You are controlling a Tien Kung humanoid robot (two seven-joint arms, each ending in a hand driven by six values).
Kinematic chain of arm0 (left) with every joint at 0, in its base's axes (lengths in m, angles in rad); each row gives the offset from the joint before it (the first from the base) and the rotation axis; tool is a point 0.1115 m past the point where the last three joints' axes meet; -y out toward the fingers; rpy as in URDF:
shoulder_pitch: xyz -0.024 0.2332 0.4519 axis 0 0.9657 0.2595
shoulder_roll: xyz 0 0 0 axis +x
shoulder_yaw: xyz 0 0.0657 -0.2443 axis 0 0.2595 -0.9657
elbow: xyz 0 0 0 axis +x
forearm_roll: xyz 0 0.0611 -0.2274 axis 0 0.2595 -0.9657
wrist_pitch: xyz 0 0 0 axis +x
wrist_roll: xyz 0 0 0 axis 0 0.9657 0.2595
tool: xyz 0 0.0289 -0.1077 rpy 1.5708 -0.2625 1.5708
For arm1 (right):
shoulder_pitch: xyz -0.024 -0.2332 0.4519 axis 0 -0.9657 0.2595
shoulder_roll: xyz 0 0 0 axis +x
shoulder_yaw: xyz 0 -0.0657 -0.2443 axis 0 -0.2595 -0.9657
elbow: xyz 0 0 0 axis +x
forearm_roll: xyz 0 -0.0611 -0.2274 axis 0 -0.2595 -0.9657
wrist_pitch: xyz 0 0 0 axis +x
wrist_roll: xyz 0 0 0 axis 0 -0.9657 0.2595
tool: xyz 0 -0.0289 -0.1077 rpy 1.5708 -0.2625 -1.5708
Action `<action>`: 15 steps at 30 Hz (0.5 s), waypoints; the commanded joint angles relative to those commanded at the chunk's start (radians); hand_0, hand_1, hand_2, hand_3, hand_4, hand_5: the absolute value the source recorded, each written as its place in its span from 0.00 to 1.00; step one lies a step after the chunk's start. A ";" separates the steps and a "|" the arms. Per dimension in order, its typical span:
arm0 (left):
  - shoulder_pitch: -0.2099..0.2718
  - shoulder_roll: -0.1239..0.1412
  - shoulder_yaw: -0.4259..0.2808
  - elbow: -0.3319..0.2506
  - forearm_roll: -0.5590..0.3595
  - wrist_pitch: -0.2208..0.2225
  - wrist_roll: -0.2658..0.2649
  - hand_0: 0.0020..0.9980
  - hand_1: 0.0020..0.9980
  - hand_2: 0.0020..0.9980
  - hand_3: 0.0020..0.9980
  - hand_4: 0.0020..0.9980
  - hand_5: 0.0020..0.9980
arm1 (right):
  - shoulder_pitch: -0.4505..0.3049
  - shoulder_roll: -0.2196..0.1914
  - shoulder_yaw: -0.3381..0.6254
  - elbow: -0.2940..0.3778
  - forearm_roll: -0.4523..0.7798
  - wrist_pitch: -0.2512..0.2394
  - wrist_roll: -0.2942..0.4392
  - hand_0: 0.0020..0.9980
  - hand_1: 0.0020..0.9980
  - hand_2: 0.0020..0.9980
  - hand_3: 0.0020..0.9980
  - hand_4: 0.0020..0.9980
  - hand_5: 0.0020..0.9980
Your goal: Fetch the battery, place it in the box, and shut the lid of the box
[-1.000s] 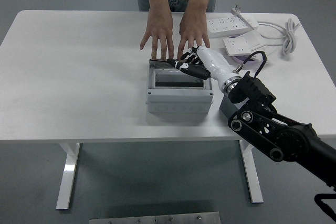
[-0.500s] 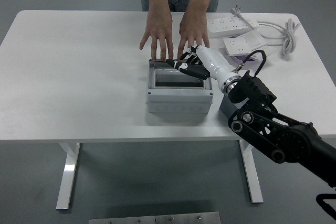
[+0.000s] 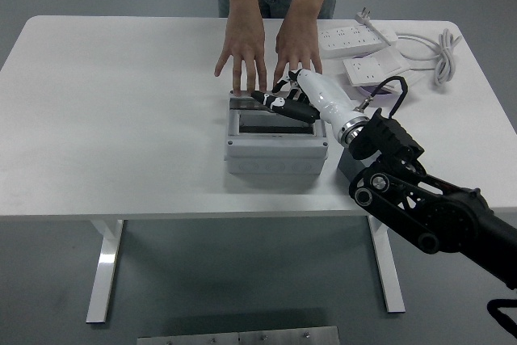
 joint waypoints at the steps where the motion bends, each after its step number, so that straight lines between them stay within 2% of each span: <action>1: 0.000 0.000 0.000 0.000 0.000 0.000 0.000 0.63 0.70 0.57 0.54 0.50 0.00 | -0.001 0.001 -0.001 -0.002 0.001 0.000 0.000 0.23 0.31 0.46 0.62 1.00 1.00; 15: -0.002 0.000 0.004 0.000 -0.004 0.000 -0.003 0.63 0.70 0.57 0.54 0.50 0.00 | -0.003 -0.001 0.002 -0.015 0.005 0.000 0.003 0.23 0.31 0.46 0.62 1.00 1.00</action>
